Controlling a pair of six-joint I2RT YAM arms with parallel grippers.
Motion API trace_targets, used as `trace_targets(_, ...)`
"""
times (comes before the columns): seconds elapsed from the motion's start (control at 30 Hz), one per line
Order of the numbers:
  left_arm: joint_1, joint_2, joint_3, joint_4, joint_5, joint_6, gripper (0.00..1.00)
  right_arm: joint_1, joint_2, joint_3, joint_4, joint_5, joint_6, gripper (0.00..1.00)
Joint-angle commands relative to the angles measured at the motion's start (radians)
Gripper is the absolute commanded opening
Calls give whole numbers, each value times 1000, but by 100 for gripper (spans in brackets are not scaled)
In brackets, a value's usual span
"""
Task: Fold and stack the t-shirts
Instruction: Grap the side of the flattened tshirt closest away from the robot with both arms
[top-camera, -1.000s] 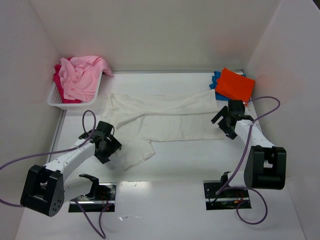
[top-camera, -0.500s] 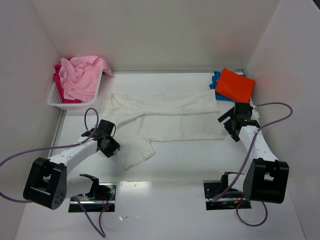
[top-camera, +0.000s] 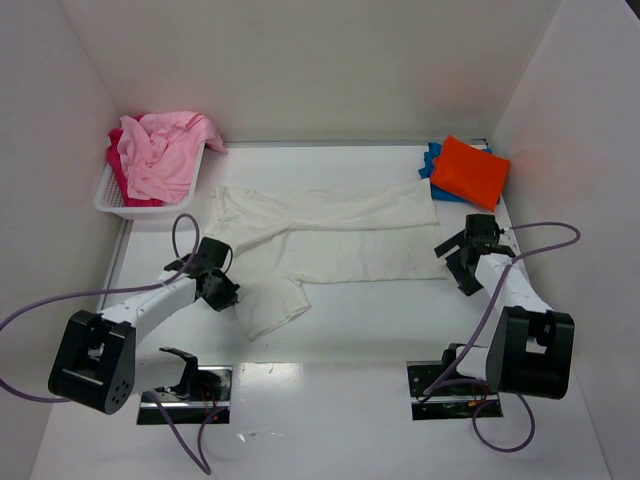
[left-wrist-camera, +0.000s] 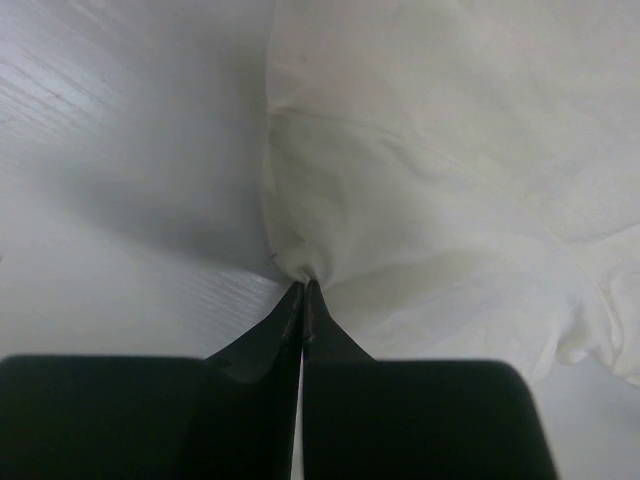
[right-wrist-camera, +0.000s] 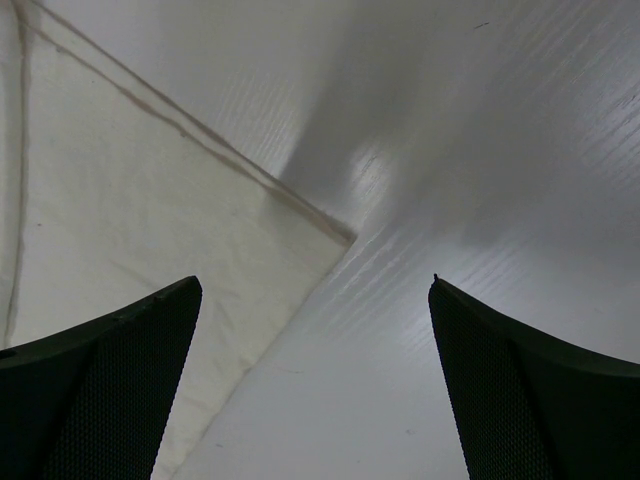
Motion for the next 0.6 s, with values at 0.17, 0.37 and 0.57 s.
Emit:
trace_targets(0.17,-4,-32,106,-52,-26,14,0,-8,38,8,29,19,7,96)
trace_targets(0.37,-4,-42,116,-52,-26,24,0,-8,82,18,38,22,17,83)
trace_targets(0.57,-4,-60,93,-52,-26,11,0,-8,118,18,47,23,7,64)
